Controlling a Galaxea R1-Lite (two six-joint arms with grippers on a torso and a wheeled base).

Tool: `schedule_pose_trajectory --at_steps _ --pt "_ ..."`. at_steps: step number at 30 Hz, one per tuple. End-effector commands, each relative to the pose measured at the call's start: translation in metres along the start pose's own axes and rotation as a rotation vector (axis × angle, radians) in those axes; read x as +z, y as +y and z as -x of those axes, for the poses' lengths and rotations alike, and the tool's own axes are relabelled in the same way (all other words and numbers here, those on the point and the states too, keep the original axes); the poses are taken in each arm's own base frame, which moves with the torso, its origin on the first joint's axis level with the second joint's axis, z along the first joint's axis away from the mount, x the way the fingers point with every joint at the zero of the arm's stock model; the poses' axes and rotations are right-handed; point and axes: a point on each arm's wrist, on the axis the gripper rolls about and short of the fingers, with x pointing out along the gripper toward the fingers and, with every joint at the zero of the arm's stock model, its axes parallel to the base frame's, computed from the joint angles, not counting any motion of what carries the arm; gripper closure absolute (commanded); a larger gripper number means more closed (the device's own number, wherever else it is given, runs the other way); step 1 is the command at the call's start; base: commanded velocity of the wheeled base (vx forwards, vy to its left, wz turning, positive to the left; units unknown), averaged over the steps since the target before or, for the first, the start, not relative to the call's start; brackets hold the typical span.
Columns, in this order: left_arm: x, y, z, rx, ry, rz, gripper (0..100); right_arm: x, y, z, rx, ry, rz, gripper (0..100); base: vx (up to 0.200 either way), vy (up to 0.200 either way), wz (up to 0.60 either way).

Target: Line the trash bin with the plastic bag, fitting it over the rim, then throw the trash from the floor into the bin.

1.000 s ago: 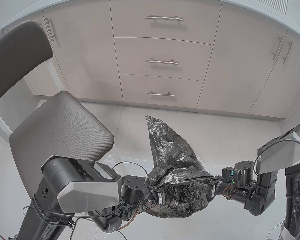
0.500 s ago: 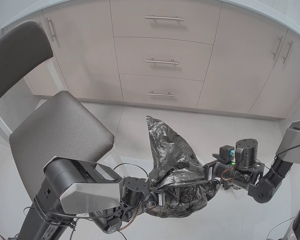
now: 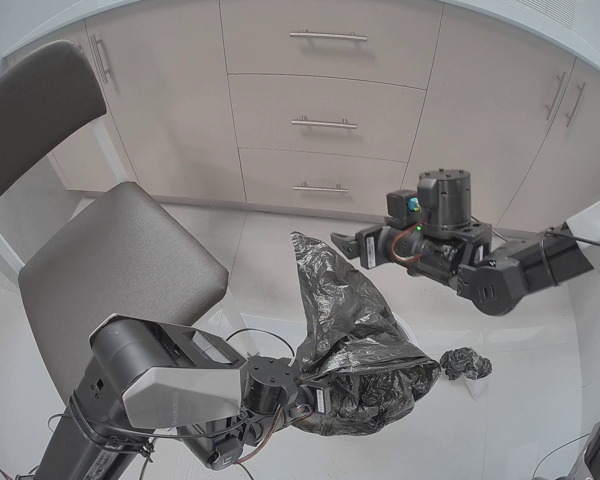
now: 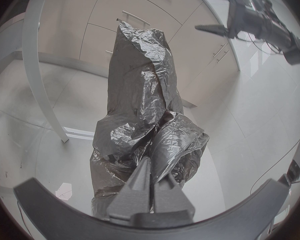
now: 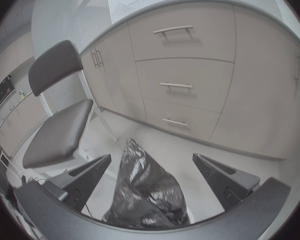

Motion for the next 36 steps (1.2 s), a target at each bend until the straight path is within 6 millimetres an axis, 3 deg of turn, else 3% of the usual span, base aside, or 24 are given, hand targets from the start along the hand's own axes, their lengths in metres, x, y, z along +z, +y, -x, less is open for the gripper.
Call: schedule_pose_trajectory --at_steps 1,8,12,21,27,36 --pt "-0.001 0.001 -0.001 -0.004 -0.005 0.0 100 -0.001 0.045 -0.051 0.04 0.047 0.044 0 0.0 0.0 0.0" --pt "-0.001 0.0 0.0 -0.029 0.006 0.002 100 -0.018 0.064 -0.08 0.027 0.074 0.053 0 0.0 0.0 0.0" --pt "-0.001 0.0 0.0 -0.028 0.007 0.0 100 -0.024 0.069 -0.086 0.03 0.08 0.056 0 0.0 0.0 0.0" --pt "-0.001 0.0 -0.001 -0.028 0.005 0.0 100 -0.025 0.064 -0.088 0.001 0.082 0.054 0 0.0 0.0 0.0" --pt "-0.001 0.0 -0.001 -0.028 0.005 0.0 100 -0.043 0.056 -0.098 -0.059 0.123 0.059 0 0.0 0.0 0.0" --pt "-0.001 0.0 -0.001 -0.027 0.003 0.0 100 -0.055 0.049 -0.103 -0.077 0.152 0.055 0 0.0 0.0 0.0"
